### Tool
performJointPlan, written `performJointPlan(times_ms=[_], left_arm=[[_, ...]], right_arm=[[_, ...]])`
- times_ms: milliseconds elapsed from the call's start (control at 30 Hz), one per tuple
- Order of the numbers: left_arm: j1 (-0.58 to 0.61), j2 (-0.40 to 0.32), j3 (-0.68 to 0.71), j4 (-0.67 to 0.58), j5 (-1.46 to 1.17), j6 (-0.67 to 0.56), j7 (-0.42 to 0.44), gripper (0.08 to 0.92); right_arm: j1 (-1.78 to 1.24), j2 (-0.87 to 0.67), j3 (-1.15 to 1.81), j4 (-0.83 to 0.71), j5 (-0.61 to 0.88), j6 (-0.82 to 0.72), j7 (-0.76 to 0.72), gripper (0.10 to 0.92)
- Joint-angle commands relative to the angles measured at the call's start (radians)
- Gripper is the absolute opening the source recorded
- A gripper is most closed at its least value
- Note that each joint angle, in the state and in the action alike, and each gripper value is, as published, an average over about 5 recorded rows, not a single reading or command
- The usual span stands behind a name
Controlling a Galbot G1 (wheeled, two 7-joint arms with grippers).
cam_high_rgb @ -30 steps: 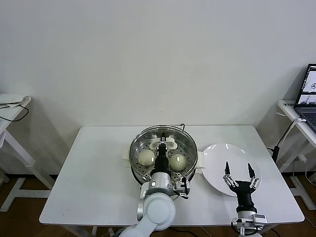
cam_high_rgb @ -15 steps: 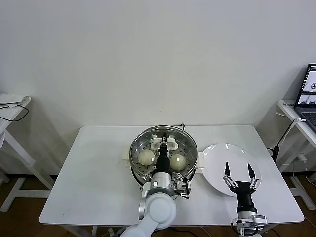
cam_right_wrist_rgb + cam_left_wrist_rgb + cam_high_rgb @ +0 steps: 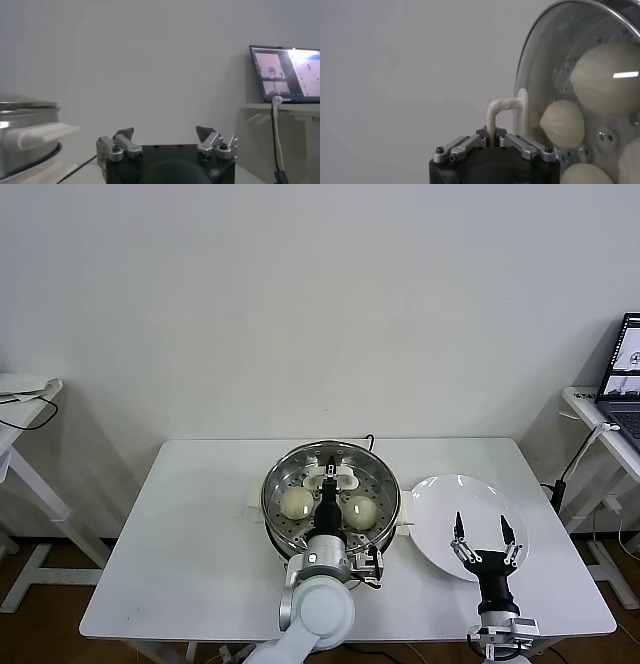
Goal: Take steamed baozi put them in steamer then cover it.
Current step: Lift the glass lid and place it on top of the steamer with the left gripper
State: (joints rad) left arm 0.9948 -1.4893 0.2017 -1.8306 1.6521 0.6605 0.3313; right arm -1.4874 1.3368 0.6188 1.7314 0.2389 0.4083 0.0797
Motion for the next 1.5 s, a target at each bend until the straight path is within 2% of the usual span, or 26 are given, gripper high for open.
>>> performJointPlan(times_ms=[33,933,1167,1500], left_arm=[[0.003,0.001,-0.003,0.008,0.0,-0.004,-0.006,0.188],[0.022,-0.003,-0.017,0.019,0.015,-0.047,-0.041,0.201],[0.049,0.023,-0.012,-0.042,0.022,-0.051,-0.046,0.376],[0.133,0.114,-0.008,-0.211,0.014,-0.051,-0.049,0.669]], right_arm=[[0.001,0.0,-0.001,0.0,-0.001,0.0,-0.001,0.823],[0.011,-0.008,-0.003,-0.018,-0.004,0.002,-0.005,0.823],[0.013,-0.012,-0.001,-0.027,-0.002,0.005,-0.006,0.823],[0.024,-0.021,-0.002,-0.055,-0.003,0.015,-0.008,0.823]])
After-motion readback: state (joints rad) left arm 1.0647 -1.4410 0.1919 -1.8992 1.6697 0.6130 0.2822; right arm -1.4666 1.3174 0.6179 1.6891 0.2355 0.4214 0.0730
